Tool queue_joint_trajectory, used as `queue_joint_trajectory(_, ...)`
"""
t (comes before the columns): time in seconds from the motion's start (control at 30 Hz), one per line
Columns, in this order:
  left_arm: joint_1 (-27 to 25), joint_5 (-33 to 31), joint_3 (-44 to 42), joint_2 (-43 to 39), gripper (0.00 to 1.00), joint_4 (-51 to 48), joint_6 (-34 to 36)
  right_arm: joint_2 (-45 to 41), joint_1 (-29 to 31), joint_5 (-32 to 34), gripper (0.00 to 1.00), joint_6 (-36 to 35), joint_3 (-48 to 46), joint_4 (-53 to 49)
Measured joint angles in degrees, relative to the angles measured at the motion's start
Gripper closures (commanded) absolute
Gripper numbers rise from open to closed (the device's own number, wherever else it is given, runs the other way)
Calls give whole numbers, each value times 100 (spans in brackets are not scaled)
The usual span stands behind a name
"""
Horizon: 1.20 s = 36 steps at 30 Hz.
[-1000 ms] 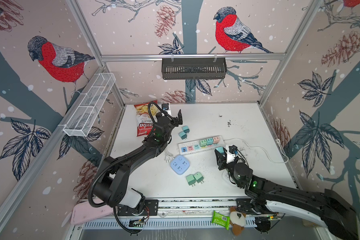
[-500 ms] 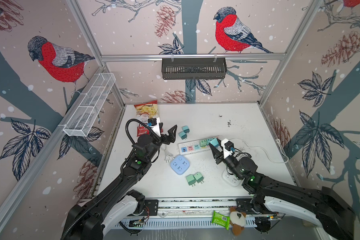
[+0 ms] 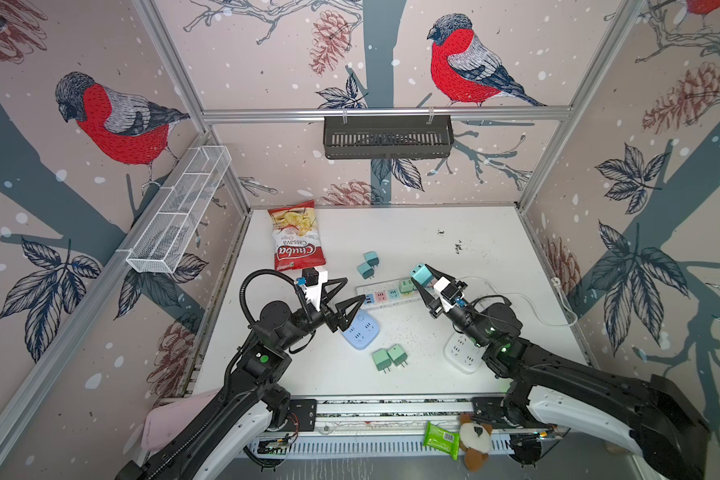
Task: Insert the plug
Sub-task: 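Grasp the teal adapter with the left gripper from the right gripper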
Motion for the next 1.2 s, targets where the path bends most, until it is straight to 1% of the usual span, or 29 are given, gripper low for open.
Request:
queue_joint_trajectory(0.13,-79,144,68,140,19,177,-96,160,39,-205,99,-297,-328,144)
queue_joint_trajectory(0.33,-249,424,251,616,22,387,-256,295,293,-461,99,-614,-321,293)
queue_joint_trajectory(0.53,-568,479,328,769,22,398,-256,345,575,-494,98,-892,-382,400)
queue_joint_trajectory(0.7,-1005,483,398,946,22,533,-208,387,758,-476,98,-1040,-341,448)
queue_joint_trajectory(0.83,-1399,435,640,1394,27,520,-42,382,1012,-455,98,-1143,-341,474)
queue_joint_trajectory(0.87,-1478,422,743,1517,30,501,-4,382,1058,-455,98,-1154,-339,474)
queue_joint_trajectory(0.93,-1606,372,920,1744,39,503,68,387,1119,-444,98,-1180,-315,472)
queue_joint_trajectory(0.97,-1672,284,999,1862,41,494,111,387,1147,-431,98,-1209,-306,479)
queue_joint_trajectory(1.03,-1746,249,1088,2009,43,461,216,393,1189,-382,98,-1281,-306,490)
queue_joint_trajectory(1.2,-1869,120,1222,2190,43,286,345,387,1209,-256,98,-1300,-326,511)
